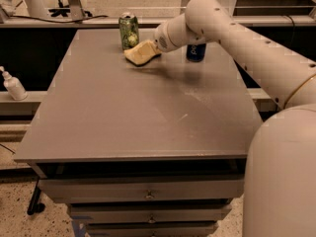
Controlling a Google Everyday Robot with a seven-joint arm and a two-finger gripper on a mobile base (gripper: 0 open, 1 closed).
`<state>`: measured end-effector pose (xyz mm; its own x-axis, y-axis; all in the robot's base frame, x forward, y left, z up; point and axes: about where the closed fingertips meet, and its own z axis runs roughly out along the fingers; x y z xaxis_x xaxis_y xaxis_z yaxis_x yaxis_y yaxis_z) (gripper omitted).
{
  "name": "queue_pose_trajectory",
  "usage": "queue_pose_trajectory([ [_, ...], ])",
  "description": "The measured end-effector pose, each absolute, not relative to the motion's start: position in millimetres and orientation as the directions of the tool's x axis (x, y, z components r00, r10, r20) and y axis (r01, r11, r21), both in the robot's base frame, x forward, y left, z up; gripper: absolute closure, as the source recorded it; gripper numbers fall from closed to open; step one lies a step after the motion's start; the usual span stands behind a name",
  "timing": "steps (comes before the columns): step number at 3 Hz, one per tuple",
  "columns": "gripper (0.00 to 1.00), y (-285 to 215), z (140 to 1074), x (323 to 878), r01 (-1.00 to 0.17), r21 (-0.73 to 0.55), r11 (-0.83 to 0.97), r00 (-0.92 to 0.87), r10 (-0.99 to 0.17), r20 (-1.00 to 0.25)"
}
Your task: Move sponge near green can
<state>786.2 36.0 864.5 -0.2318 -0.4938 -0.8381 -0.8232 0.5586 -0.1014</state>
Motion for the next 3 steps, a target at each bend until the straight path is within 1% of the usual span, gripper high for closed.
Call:
queue_pose_trajectory([
  [2, 0.0, 34, 874, 781, -0.829, -0.119, 0.546, -0.209, -0.5, -0.84],
  [3, 0.0, 23, 890, 765, -0.845, -0.147, 0.514, -0.176, -0.527, -0.831],
])
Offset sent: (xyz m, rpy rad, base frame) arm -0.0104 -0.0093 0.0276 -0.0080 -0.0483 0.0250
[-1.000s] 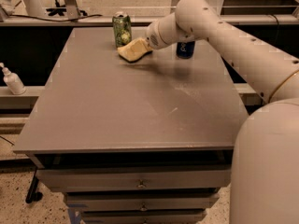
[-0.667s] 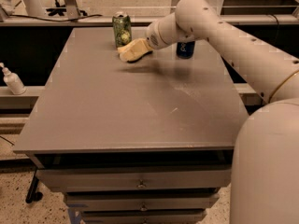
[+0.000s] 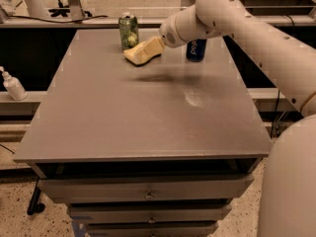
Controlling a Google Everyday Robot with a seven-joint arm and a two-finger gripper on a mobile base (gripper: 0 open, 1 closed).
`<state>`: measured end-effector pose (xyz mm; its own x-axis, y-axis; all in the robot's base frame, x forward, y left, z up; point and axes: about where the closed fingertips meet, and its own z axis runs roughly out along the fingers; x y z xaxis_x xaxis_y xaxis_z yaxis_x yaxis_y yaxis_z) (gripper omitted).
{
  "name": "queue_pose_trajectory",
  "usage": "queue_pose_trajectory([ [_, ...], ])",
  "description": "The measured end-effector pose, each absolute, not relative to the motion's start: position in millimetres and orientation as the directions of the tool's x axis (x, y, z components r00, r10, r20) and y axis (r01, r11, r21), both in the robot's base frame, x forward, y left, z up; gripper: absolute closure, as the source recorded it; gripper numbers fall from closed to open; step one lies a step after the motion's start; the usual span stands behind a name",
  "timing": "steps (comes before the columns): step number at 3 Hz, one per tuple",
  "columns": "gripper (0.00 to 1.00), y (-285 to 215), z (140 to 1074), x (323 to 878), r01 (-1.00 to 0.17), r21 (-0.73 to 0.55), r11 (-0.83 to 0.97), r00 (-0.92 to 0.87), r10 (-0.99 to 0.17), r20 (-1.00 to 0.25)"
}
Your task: Move sponge near green can
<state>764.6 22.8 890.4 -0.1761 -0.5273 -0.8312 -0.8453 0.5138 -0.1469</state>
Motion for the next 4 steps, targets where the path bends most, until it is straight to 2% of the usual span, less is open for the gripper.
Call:
queue_pose_trajectory([
  [2, 0.0, -35, 936, 717, -0.852, -0.232, 0.469, -0.094, -0.574, -0.813],
  [4, 0.0, -130, 958, 689, -0.827, -0.29, 0.482, -0.009, -0.527, -0.85],
])
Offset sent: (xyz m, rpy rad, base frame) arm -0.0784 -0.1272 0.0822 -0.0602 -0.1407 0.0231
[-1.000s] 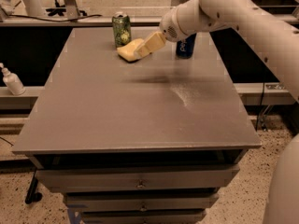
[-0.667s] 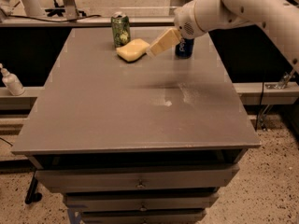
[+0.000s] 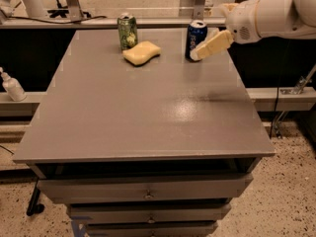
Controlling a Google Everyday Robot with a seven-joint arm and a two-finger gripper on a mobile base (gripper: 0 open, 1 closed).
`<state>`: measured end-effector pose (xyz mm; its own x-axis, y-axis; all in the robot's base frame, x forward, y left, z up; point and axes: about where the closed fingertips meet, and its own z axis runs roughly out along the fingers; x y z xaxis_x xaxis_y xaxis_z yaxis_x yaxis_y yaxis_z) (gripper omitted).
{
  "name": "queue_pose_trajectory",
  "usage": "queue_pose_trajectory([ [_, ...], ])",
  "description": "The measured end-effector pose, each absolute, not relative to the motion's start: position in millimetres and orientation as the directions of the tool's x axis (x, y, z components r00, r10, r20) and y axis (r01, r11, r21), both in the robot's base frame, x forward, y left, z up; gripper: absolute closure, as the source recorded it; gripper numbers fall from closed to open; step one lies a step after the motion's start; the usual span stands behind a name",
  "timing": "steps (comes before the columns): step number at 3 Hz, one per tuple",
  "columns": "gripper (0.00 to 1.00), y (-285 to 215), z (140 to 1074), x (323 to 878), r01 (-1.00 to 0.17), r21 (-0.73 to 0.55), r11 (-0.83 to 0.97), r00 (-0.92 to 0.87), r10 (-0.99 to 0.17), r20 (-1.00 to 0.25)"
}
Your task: Move sponge near green can
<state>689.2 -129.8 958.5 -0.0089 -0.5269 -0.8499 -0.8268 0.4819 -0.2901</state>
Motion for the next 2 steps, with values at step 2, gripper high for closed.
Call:
queue_pose_trajectory([
  [2, 0.0, -163.2, 948.4, 680.2, -0.862, -0.309, 0.402, 0.08, -0.493, -0.866],
])
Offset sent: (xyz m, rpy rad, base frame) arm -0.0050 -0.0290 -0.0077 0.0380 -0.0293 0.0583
